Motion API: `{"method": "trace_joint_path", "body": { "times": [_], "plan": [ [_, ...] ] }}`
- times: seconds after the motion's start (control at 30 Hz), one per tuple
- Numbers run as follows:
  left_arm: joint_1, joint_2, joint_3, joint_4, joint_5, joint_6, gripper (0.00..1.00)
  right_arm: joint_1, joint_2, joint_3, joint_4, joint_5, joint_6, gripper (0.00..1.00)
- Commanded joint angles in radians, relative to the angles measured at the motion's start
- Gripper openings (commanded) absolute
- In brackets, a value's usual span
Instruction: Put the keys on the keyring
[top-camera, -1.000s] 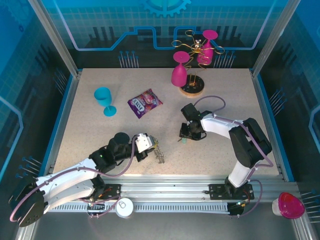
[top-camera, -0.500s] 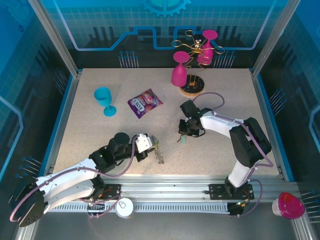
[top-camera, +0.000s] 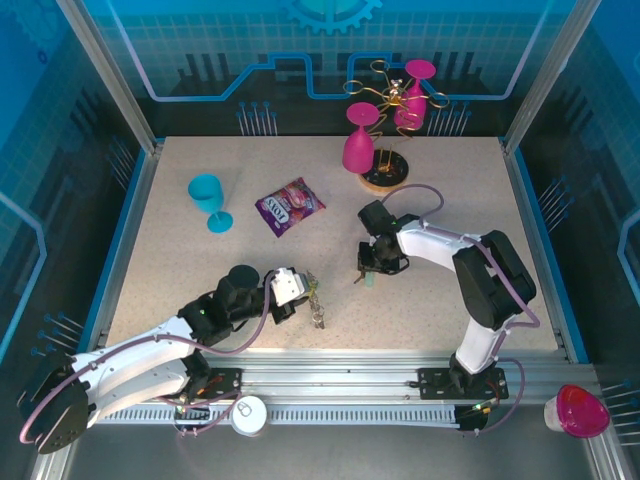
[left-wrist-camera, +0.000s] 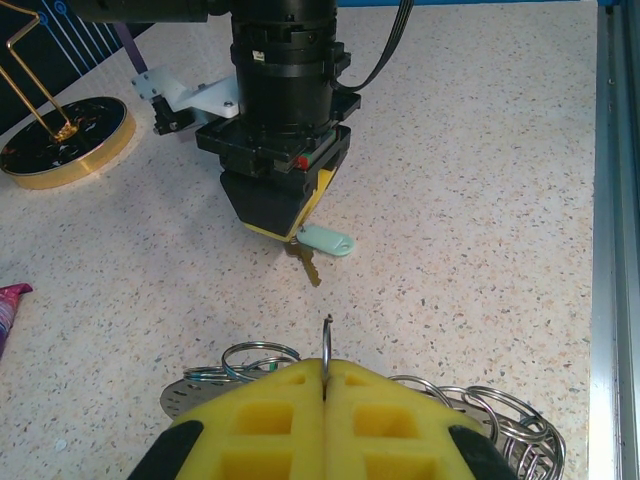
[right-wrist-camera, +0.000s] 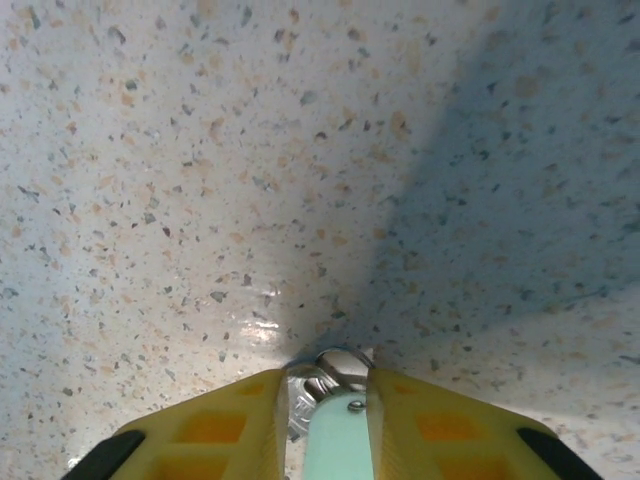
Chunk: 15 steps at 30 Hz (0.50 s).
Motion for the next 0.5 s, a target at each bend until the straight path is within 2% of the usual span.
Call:
{"method": "trace_joint_path", "body": {
  "times": [0.0, 0.2, 0.47],
  "plan": [
    [-0.005, -0.020, 0.019, 0.004, 0.020, 0.021, 0.00, -0.007, -0.050, 0.027, -0.052, 0.054, -0.067, 0.33],
    [-0.006, -0.018, 0.020, 0.007, 0.021, 0.020, 0.00, -0.041, -0.018, 0.036, -0.068, -0.008, -0.129, 0.37],
    [-0.006, -0.024, 0.020, -0.003, 0.021, 0.023, 0.00, -0.041, 0.047, 0.079, -0.073, -0.063, -0.148, 0.33]
  ]
}}
